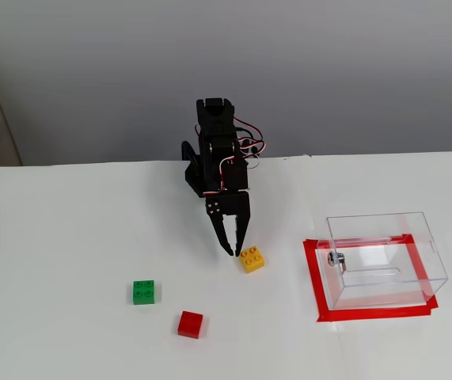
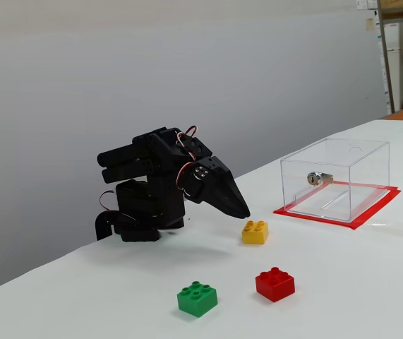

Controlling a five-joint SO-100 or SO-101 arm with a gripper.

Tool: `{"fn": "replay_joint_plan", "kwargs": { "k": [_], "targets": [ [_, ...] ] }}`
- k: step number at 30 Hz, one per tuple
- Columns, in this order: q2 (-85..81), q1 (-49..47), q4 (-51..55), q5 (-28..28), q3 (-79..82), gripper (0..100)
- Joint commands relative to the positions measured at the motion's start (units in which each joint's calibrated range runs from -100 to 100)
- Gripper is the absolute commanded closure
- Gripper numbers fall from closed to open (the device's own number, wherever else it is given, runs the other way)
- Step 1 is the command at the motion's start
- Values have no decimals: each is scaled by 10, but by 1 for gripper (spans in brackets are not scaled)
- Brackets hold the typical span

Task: Pick the yellow lego brick and place it into the transparent box

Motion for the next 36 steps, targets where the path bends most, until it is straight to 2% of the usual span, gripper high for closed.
{"fn": "replay_joint_plan", "kwargs": {
  "k": [1, 36],
  "targets": [
    [-7, -1, 2, -1, 9, 98],
    [-7, 4, 2, -5, 9, 98]
  ]
}}
